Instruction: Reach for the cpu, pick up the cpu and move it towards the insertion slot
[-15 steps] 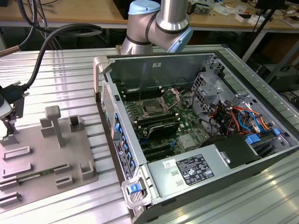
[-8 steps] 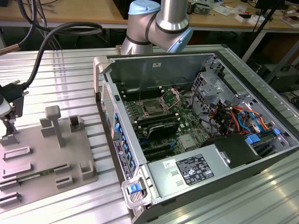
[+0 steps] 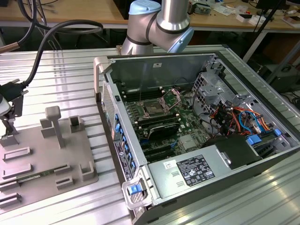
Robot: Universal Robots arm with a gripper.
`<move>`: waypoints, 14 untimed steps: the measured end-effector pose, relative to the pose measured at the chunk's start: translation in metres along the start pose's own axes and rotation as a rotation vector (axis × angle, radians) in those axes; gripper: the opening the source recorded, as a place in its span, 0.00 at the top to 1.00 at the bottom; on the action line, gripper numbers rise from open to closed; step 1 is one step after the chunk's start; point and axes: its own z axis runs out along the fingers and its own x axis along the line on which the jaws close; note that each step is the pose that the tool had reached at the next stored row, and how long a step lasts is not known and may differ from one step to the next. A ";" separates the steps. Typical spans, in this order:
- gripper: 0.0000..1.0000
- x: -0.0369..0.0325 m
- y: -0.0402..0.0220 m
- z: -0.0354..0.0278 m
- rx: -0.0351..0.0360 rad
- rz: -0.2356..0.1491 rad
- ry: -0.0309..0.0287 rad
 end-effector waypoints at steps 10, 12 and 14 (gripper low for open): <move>0.45 0.0001 0.0000 -0.0048 -0.0002 0.000 0.0003; 0.45 0.0001 0.0000 -0.0057 -0.0001 0.000 0.0004; 0.45 0.0001 0.0001 -0.0068 -0.0001 0.000 0.0004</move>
